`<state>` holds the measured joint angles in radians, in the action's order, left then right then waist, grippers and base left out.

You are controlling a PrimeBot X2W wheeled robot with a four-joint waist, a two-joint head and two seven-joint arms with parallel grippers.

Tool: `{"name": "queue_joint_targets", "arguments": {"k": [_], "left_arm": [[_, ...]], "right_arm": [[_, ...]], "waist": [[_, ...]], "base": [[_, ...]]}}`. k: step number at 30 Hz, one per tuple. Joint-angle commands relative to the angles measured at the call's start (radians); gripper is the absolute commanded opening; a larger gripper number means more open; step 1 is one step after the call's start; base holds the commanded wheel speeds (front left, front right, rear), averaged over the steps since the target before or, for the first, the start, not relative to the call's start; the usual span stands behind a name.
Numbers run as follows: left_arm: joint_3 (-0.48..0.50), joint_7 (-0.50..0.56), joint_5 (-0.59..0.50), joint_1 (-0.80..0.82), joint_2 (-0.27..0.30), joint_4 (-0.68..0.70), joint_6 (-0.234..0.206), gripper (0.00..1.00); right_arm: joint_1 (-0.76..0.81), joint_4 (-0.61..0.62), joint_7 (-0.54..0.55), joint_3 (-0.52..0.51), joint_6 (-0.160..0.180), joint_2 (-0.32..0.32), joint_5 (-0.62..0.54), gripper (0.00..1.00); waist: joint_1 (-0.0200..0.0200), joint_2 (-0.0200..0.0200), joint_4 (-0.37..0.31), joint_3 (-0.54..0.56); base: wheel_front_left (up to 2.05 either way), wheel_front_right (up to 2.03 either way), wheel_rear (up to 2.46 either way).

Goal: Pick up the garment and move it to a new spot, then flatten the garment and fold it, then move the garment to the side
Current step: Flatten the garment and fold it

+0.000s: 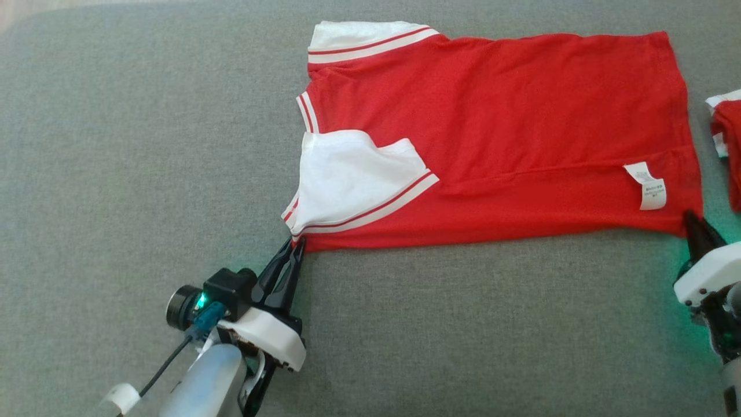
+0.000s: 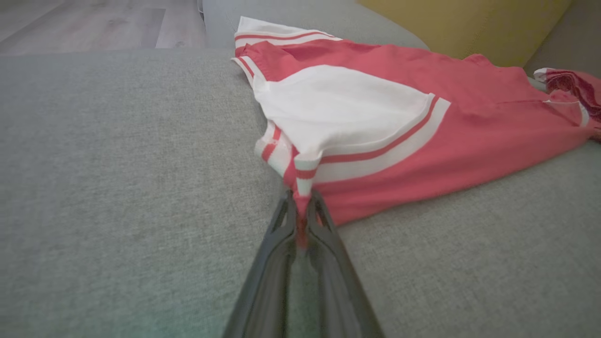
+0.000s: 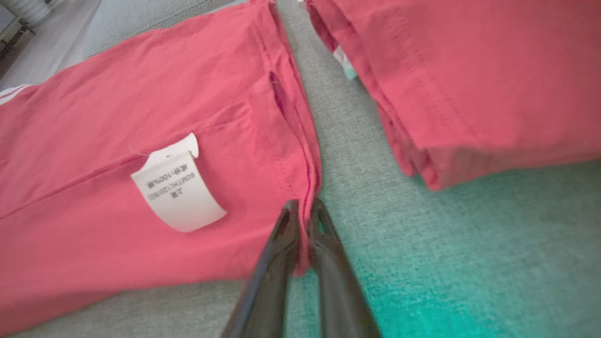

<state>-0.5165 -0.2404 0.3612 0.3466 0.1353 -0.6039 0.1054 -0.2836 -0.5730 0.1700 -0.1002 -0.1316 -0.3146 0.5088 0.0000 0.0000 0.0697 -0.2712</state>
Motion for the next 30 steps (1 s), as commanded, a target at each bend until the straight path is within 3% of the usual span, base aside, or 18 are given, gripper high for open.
{"name": "queue_joint_targets", "arguments": {"k": [1,16,30], "left_arm": [[0.031,-0.014,0.001,0.018,0.027,0.031,-0.008,0.00],[0.011,0.011,0.033,-0.201,0.060,0.178,-0.048,0.00],[-0.021,0.149,0.080,-0.418,0.109,0.412,-0.101,0.00]], "right_arm": [[0.002,0.023,0.007,0.027,0.001,-0.026,0.020,0.00],[0.212,0.156,-0.027,0.053,0.001,-0.123,0.115,0.00],[0.379,0.252,0.002,-0.028,0.001,-0.078,0.104,0.00]], "waist": [[0.0000,0.0000,0.002,0.005],[0.0000,0.0000,-0.008,0.110],[0.0000,0.0000,-0.020,0.143]], "base": [[0.00,0.00,0.00],[0.00,0.00,0.00],[0.00,0.00,0.00]]}}
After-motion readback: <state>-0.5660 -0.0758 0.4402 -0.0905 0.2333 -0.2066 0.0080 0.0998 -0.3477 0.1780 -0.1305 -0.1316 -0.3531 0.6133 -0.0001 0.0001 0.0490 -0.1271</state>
